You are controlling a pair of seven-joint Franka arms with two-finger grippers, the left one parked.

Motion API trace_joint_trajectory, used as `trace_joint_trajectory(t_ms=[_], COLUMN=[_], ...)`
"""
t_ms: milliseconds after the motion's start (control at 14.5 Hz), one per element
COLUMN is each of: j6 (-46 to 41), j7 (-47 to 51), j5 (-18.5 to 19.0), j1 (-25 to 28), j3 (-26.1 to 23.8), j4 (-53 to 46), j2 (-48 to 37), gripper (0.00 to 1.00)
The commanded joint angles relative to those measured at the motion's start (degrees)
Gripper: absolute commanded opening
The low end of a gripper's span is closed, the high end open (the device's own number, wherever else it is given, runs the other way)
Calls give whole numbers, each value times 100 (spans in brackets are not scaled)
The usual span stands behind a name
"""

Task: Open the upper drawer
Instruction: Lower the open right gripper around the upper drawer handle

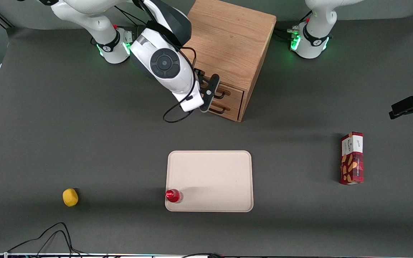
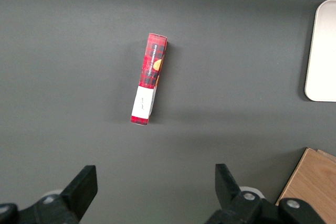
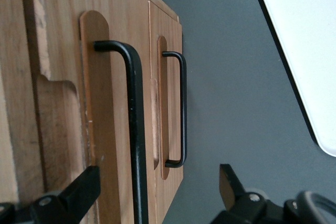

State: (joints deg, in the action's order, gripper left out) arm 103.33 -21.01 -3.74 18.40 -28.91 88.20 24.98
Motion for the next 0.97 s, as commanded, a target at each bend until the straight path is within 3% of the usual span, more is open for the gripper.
trace_joint_trajectory(t_ms=[0, 761, 899], j6=[125, 407, 407], j7=[-87, -87, -174], j5=[233, 242, 408], j1=[85, 85, 76], j3=[35, 87, 123], j4=[-110, -137, -154], j2=[209, 394, 429], gripper=[100, 100, 100])
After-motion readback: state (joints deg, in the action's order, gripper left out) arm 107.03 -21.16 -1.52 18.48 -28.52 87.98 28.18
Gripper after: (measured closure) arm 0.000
